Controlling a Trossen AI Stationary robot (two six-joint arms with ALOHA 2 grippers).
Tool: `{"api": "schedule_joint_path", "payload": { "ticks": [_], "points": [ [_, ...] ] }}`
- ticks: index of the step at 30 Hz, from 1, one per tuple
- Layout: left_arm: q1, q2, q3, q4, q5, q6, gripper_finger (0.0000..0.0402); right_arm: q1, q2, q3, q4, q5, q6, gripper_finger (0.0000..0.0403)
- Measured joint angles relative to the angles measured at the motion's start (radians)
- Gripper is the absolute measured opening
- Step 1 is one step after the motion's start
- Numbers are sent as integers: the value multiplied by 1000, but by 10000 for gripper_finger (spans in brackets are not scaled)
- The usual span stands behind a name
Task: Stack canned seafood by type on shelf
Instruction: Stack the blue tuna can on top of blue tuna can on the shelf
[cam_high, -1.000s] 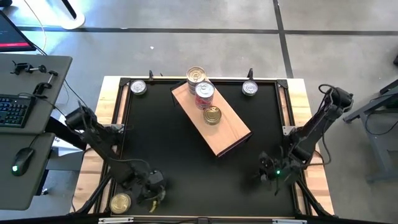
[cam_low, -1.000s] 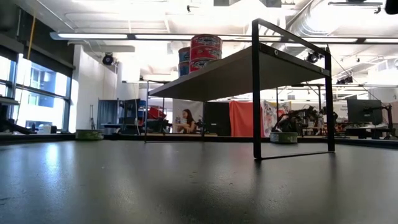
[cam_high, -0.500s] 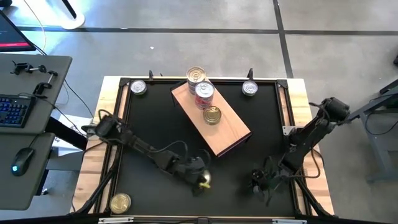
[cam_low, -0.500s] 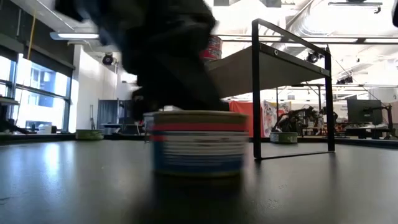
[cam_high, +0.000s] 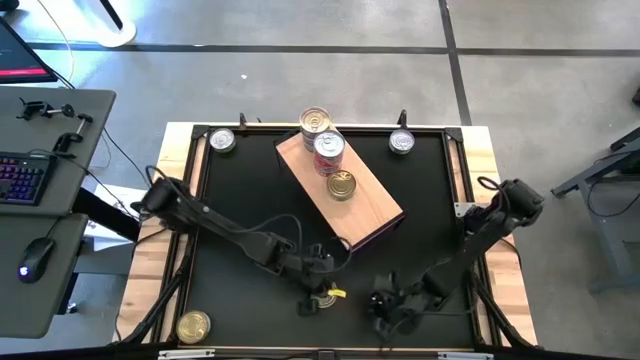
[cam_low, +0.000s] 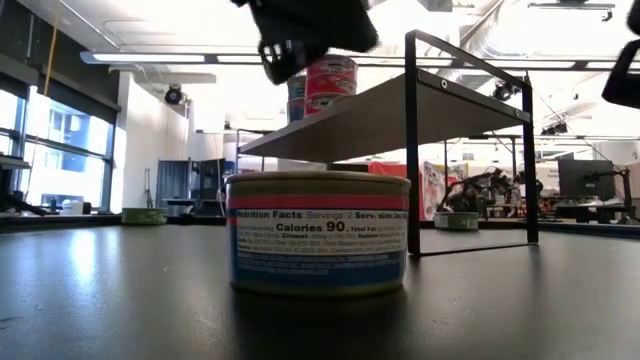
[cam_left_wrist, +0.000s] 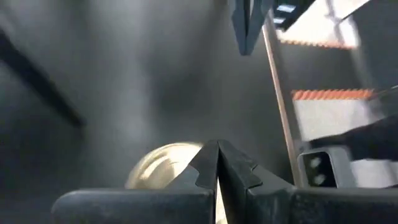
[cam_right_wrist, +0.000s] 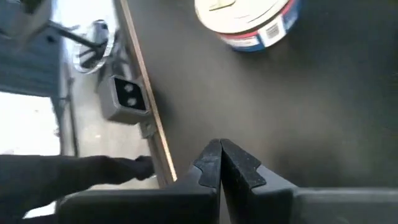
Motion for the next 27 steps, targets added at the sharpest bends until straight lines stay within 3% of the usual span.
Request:
{"api": "schedule_joint_path", "payload": {
  "ticks": [5, 11, 16, 27],
  "points": [
    [-40, -41, -23, -120, -63, 126, 0, -54, 62, 93, -103, -24, 160, 0],
    [-121, -43, -208, 63, -121, 145, 0, -112, 150, 124, -123, -33, 331, 0],
    [-137, -60, -295, 165, -203, 23, 0, -160, 200, 123, -116, -78, 322, 0],
    [-134, -44, -305, 226, -345, 64, 0, -208, 215, 123, -130, -64, 232, 0]
  ]
}}
